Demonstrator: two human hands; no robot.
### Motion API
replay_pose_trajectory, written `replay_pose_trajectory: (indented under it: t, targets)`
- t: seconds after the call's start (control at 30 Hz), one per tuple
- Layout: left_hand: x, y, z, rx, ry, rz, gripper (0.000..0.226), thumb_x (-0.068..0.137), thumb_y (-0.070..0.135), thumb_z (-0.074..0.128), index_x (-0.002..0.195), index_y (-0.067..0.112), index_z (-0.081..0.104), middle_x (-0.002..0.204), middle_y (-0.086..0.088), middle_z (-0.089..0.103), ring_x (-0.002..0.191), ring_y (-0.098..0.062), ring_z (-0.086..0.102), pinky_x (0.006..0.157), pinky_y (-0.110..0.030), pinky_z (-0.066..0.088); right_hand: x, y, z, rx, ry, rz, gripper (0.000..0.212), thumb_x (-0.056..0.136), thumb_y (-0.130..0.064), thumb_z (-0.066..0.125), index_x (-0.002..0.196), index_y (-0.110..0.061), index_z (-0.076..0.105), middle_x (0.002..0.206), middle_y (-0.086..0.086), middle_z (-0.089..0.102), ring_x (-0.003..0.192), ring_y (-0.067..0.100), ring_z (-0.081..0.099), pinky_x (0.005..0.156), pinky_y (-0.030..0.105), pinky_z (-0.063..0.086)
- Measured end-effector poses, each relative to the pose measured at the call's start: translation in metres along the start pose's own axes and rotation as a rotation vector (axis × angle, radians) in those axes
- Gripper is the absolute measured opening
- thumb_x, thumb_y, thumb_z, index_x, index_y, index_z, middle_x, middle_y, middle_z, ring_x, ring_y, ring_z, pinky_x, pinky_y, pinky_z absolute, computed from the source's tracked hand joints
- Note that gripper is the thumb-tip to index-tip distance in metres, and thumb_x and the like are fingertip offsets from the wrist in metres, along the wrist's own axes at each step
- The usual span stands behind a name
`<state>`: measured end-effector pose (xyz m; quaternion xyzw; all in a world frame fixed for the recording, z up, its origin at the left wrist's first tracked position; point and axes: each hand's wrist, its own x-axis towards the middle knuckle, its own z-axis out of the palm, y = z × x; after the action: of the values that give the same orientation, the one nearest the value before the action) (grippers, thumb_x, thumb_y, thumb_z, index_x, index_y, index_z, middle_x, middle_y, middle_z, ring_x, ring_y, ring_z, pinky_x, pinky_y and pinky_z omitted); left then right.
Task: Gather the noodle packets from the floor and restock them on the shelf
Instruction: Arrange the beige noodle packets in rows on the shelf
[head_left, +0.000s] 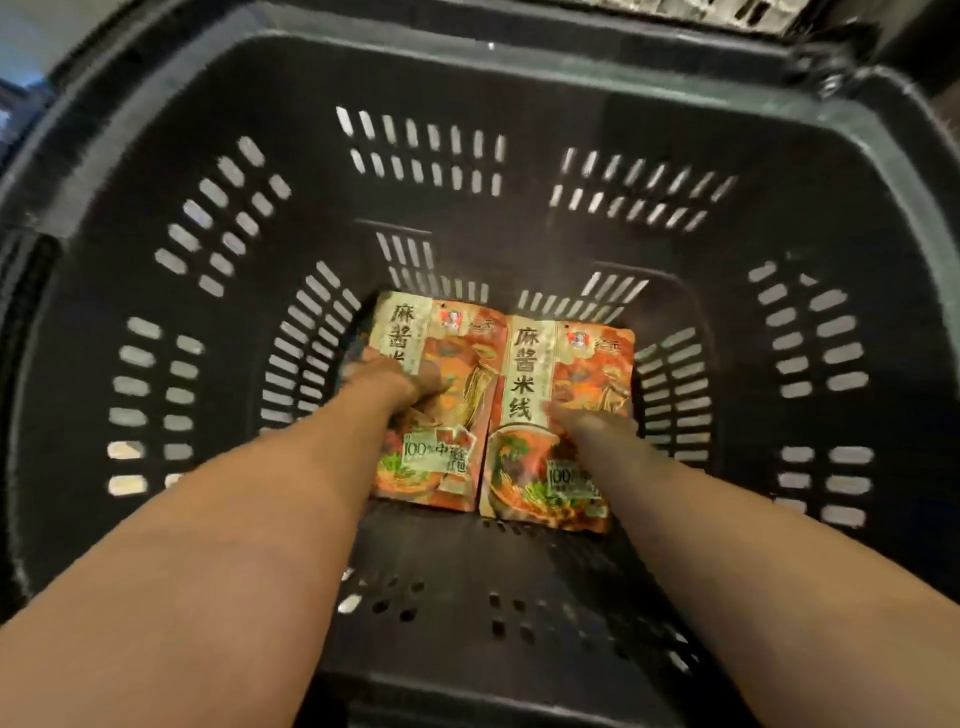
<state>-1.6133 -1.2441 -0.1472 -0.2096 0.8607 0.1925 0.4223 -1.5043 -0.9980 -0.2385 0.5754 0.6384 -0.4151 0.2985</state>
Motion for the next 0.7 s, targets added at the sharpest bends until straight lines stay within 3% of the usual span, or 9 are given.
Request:
replay_pose_trajectory:
  t: [0.07,0.13,0.23,0.33,0.4,0.47,0.53,0.6,0.7]
  targets:
    - [0.011,0.000,0.005,-0.058,0.059,-0.050,0.124,0.069,0.063,0.078,0.151,-0.001,0.010,0.145,-0.028,0.041,0.125,-0.025,0.052,0.099,-0.032,0.043,-0.092,-0.026,-0.012,0.039,0.080,0.020,0.124,0.061,-0.062,0.084,0.153,-0.009,0.018,0.156,0.012,0.031,0.142,0.031,0.033,0.115,0.038,0.028]
    - [0.015,0.006,0.008,-0.101,0.023,-0.054,0.092,0.075,0.043,0.083,0.133,-0.007,0.032,0.116,-0.030,0.063,0.097,-0.011,0.066,0.076,-0.017,0.046,-0.103,-0.030,-0.015,0.087,0.120,0.012,0.122,0.065,-0.050,0.087,0.152,-0.003,0.015,0.153,0.015,0.036,0.138,0.033,0.038,0.110,0.038,0.034]
    - [0.012,0.009,0.011,-0.037,-0.063,-0.002,0.098,0.065,0.044,0.088,0.143,0.007,0.042,0.143,-0.011,0.050,0.129,-0.024,0.050,0.097,-0.025,0.038,-0.090,-0.026,-0.006,0.146,0.127,0.014,0.113,0.067,-0.042,0.088,0.148,0.001,0.022,0.142,0.020,0.049,0.126,0.038,0.050,0.102,0.043,0.043]
    - [0.005,0.012,0.009,-0.060,-0.057,0.030,0.095,0.066,0.046,0.088,0.143,0.011,0.046,0.144,-0.009,0.052,0.129,-0.028,0.051,0.109,-0.036,0.041,-0.094,-0.026,-0.003,0.153,0.171,-0.019,0.097,0.060,-0.045,0.091,0.136,-0.004,0.046,0.127,0.017,0.062,0.112,0.037,0.061,0.095,0.046,0.051]
    - [0.006,0.012,0.008,-0.021,-0.022,0.062,0.097,0.062,0.053,0.088,0.140,0.012,0.049,0.139,-0.009,0.057,0.123,-0.028,0.056,0.106,-0.039,0.045,-0.098,-0.026,-0.007,0.121,0.186,-0.040,0.084,0.061,-0.047,0.090,0.125,-0.005,0.054,0.113,0.016,0.067,0.099,0.034,0.064,0.085,0.044,0.053]
    - [-0.008,0.010,0.002,-0.068,0.010,0.052,0.090,0.059,0.049,0.091,0.132,0.013,0.054,0.129,-0.009,0.062,0.115,-0.030,0.060,0.102,-0.041,0.048,-0.105,-0.024,-0.013,0.109,0.160,-0.084,0.051,0.070,-0.042,0.085,0.097,-0.007,0.061,0.091,0.008,0.068,0.081,0.027,0.064,0.075,0.037,0.053]
    - [-0.030,0.007,-0.009,-0.097,0.069,0.048,0.076,0.065,0.044,0.089,0.126,0.014,0.056,0.121,-0.009,0.064,0.110,-0.031,0.061,0.095,-0.037,0.049,-0.124,-0.024,-0.026,0.113,0.137,-0.173,0.024,0.081,-0.033,0.077,0.081,-0.013,0.063,0.082,0.004,0.069,0.072,0.023,0.065,0.074,0.037,0.057]
    - [-0.068,0.006,-0.027,-0.002,0.134,0.089,0.062,0.076,0.045,0.081,0.124,0.013,0.058,0.117,-0.011,0.066,0.108,-0.032,0.062,0.088,-0.034,0.050,-0.156,-0.026,-0.050,0.121,0.146,-0.200,0.012,0.088,-0.024,0.070,0.087,-0.013,0.066,0.082,0.006,0.069,0.073,0.023,0.066,0.075,0.038,0.058]
    - [-0.134,0.011,-0.071,-0.006,0.234,0.162,0.063,0.080,0.042,0.078,0.126,0.008,0.052,0.117,-0.011,0.064,0.110,-0.034,0.061,0.089,-0.039,0.049,-0.219,-0.038,-0.096,0.129,0.104,-0.210,0.027,0.086,-0.024,0.071,0.099,-0.001,0.066,0.086,0.010,0.068,0.081,0.028,0.066,0.077,0.041,0.057]
